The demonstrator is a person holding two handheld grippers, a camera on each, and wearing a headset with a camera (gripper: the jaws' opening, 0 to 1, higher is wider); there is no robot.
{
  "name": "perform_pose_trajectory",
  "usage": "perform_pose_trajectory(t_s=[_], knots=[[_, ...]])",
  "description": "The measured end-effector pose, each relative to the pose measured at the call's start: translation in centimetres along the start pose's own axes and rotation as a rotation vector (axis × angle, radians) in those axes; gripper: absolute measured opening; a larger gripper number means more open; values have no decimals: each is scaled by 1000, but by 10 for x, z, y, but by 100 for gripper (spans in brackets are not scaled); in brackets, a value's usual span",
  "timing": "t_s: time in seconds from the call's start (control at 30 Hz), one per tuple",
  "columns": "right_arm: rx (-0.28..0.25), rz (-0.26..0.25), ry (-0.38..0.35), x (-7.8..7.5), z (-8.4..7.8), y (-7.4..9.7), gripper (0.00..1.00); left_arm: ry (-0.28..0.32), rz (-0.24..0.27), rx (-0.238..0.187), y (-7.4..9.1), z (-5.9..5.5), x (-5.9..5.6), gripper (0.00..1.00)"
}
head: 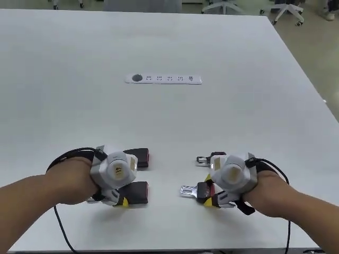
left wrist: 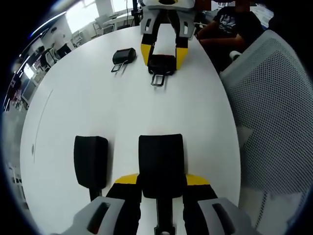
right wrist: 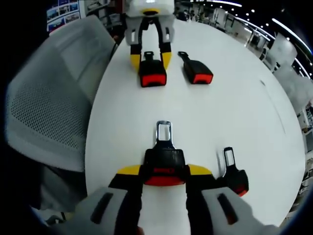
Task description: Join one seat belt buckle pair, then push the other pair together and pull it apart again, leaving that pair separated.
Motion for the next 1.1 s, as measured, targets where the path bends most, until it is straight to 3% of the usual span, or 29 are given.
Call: perform_pose_trajectory(t_s=[0.67,1.1], knots=[[-39,22,38,4,55,-38,34,-20,-6,18,0,1,0,33],[-19,30,84,6,62,-40,34,-13,-6,21,-1,2,-1,33]])
Point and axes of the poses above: the centre of the closed fingertips' face, and the gripper's own axes: y roughly backward along the fingers, x roughly to its left, z roughly out of its top, the point moved 7 cm from there along y, roughly backward along the fingers, and after that the axes turned 6 degrees about -x, right-handed, at the moved point
